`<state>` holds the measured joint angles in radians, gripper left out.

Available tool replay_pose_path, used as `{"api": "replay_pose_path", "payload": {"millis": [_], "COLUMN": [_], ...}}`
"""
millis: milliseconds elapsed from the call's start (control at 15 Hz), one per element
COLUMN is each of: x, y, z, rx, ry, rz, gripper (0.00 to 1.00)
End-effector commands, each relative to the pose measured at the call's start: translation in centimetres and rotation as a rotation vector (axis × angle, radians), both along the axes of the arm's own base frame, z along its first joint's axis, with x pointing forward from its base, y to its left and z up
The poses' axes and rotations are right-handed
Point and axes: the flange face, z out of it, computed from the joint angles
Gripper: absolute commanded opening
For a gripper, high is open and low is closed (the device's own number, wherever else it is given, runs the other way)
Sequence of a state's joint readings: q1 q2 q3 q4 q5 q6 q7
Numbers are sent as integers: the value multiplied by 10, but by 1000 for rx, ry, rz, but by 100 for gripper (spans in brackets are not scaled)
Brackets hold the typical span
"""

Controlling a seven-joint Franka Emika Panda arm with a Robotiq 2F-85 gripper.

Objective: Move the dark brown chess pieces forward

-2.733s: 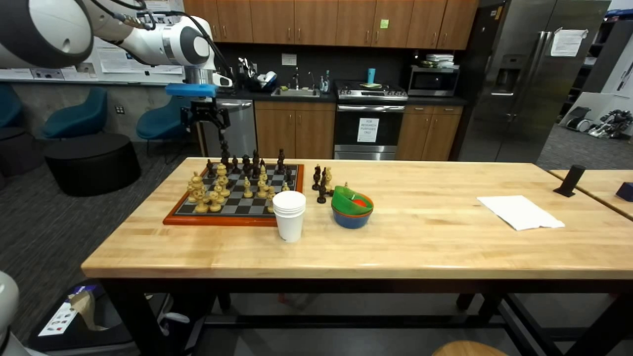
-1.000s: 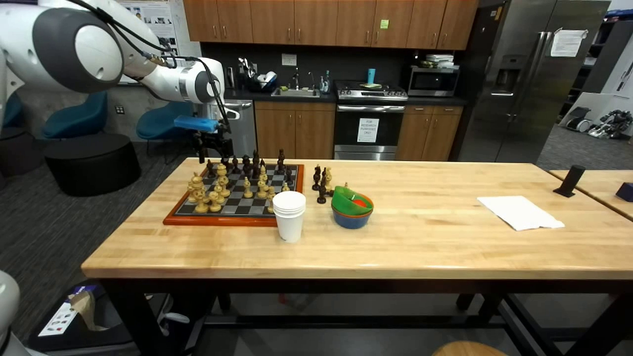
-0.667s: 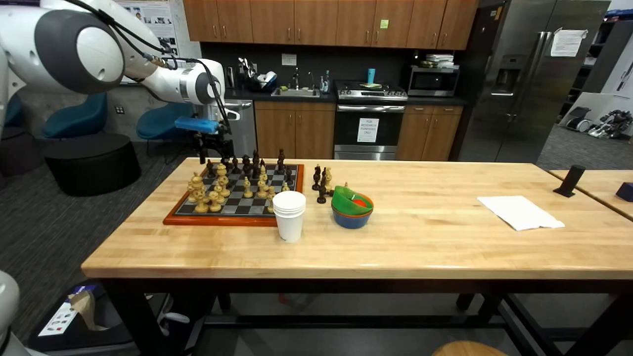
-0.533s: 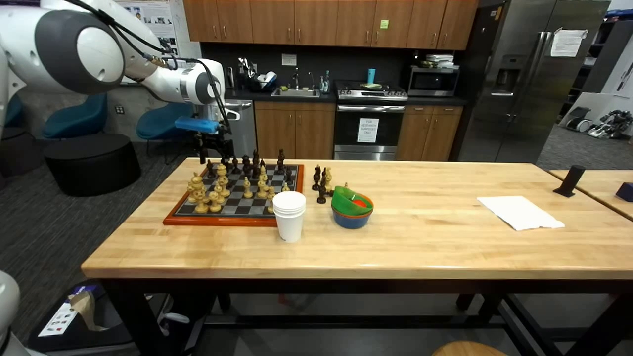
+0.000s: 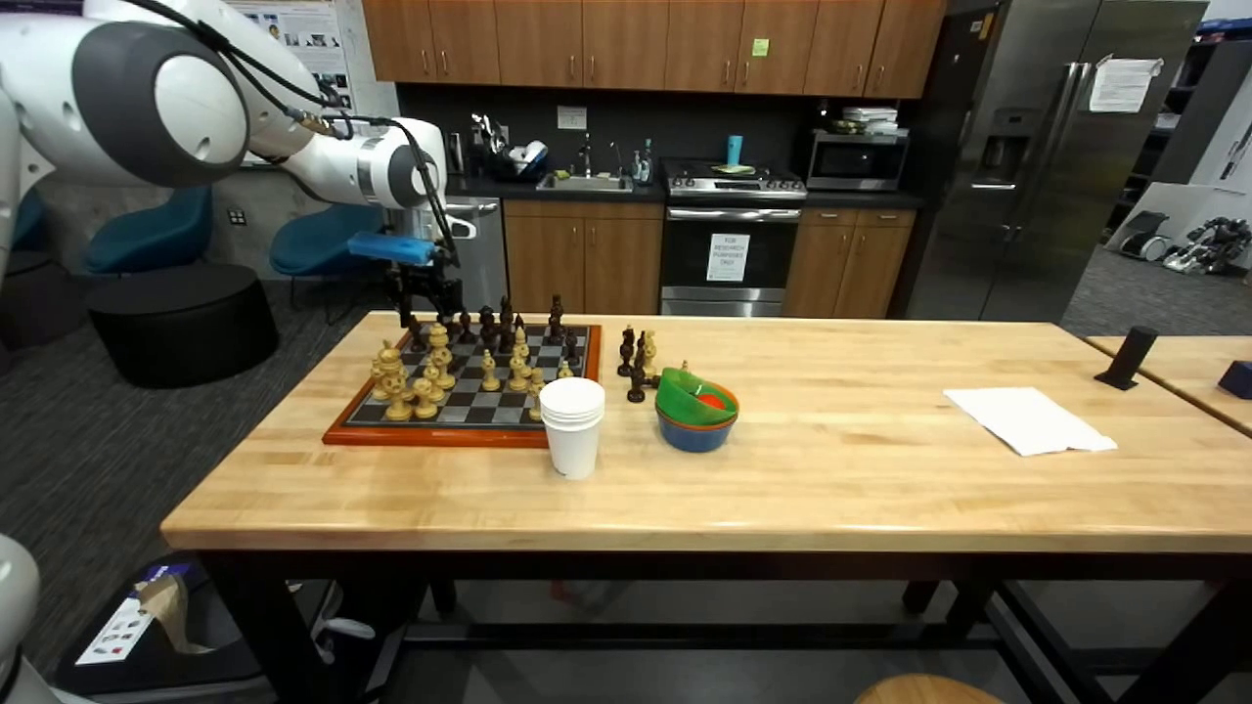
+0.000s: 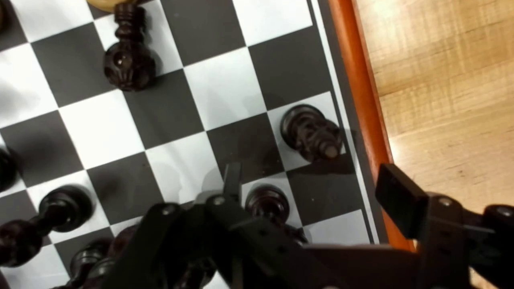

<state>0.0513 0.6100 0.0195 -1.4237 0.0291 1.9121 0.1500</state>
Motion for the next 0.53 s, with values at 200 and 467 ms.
{"api": "replay_pose_path", "payload": {"millis": [200,467], "x": [5,3], "y": [-1,-1], "z": [0,1], "rx": [-14,-15], "ry": [-10,-8], "rz": [-19,-29], "gripper": [28,5]}}
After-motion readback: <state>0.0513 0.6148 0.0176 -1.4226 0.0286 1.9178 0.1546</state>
